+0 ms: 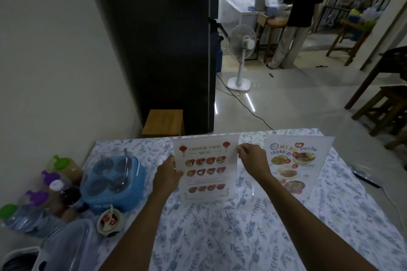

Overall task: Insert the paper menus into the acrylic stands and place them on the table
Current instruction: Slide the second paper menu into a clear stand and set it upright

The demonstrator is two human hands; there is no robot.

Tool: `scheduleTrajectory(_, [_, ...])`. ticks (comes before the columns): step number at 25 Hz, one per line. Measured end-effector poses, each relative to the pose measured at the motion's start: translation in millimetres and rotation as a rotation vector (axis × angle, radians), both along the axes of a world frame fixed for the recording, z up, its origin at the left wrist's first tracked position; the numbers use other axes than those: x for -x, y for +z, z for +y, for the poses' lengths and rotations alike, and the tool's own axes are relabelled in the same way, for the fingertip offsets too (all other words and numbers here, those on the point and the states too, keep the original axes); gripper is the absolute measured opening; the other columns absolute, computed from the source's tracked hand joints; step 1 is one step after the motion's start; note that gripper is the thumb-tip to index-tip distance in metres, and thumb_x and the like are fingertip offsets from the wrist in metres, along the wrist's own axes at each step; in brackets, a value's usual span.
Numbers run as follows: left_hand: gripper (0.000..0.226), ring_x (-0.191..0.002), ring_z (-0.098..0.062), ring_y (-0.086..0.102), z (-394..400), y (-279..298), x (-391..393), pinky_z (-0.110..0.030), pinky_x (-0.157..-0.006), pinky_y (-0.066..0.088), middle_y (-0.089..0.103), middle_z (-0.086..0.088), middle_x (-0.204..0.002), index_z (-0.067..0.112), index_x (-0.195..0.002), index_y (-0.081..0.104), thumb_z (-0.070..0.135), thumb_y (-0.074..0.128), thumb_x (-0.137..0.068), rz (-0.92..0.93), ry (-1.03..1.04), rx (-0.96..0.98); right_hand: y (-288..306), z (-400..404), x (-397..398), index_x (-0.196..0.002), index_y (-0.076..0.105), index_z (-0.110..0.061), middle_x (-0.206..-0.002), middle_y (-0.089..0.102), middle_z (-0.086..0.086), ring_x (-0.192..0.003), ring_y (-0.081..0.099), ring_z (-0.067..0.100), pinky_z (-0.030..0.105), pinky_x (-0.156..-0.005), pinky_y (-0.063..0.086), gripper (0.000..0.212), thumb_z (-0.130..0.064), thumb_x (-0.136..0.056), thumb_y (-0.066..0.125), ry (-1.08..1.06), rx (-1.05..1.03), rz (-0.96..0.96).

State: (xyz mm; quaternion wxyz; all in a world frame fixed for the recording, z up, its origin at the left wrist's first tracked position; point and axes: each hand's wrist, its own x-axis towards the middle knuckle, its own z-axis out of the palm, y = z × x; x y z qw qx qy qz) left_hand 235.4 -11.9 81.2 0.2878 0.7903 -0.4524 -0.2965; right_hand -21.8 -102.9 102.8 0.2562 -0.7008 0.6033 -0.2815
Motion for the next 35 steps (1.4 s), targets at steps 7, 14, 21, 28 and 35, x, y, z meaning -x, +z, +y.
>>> scheduleTrajectory(7, [0.048,-0.102,-0.025,0.066,23.1,-12.7,0.4,-0.035,-0.08,0.052,0.068,-0.008,-0.12,0.012,-0.118,0.056,0.026,0.08,-0.079,0.0,-0.03,-0.073,-0.3,11.1,15.3,-0.076,0.071,-0.003,-0.071,0.072,0.011,-0.068,0.069,0.027,0.025,-0.059,0.049,0.036,-0.023,-0.096,0.048,0.081,-0.023,0.155])
scheduleTrajectory(14, [0.058,-0.098,-0.022,0.063,49.6,-13.5,12.3,-0.033,-0.079,0.051,0.067,-0.008,-0.119,0.013,-0.123,0.052,0.038,0.08,-0.078,0.003,-0.096,-0.069,3.8,41.6,24.3,-0.08,0.068,0.0,-0.076,0.072,0.015,-0.071,0.069,0.032,0.042,-0.065,0.056,0.034,-0.027,-0.092,0.05,0.074,0.021,0.155])
scheduleTrajectory(21, [0.051,-0.094,-0.02,0.064,50.9,-5.7,61.4,-0.033,-0.083,0.053,0.068,-0.003,-0.112,0.018,-0.121,0.053,0.044,0.073,-0.082,-0.021,-0.205,-0.046,11.4,87.2,64.7,-0.101,0.076,-0.012,-0.101,0.076,0.001,-0.078,0.064,0.006,0.015,-0.066,0.044,0.022,-0.024,-0.095,0.058,-0.021,0.031,0.111])
scheduleTrajectory(28, [0.043,-0.094,-0.018,0.064,32.8,3.4,154.4,-0.037,-0.083,0.054,0.068,-0.001,-0.11,0.017,-0.118,0.058,0.041,0.072,-0.085,0.026,-0.363,0.049,21.8,118.9,142.2,-0.097,0.076,-0.02,-0.095,0.075,-0.005,-0.085,0.068,0.011,0.027,-0.075,0.054,0.019,-0.028,-0.094,0.059,-0.189,-0.027,0.116])
scheduleTrajectory(35, [0.045,-0.098,-0.021,0.063,5.1,-18.5,212.2,-0.041,-0.084,0.056,0.066,-0.003,-0.114,0.016,-0.121,0.057,0.042,0.07,-0.087,0.018,-0.477,0.011,4.4,131.3,219.4,-0.105,0.074,-0.02,-0.102,0.076,-0.006,-0.088,0.068,0.006,0.022,-0.077,0.052,0.021,-0.03,-0.094,0.06,-0.307,-0.123,0.111])
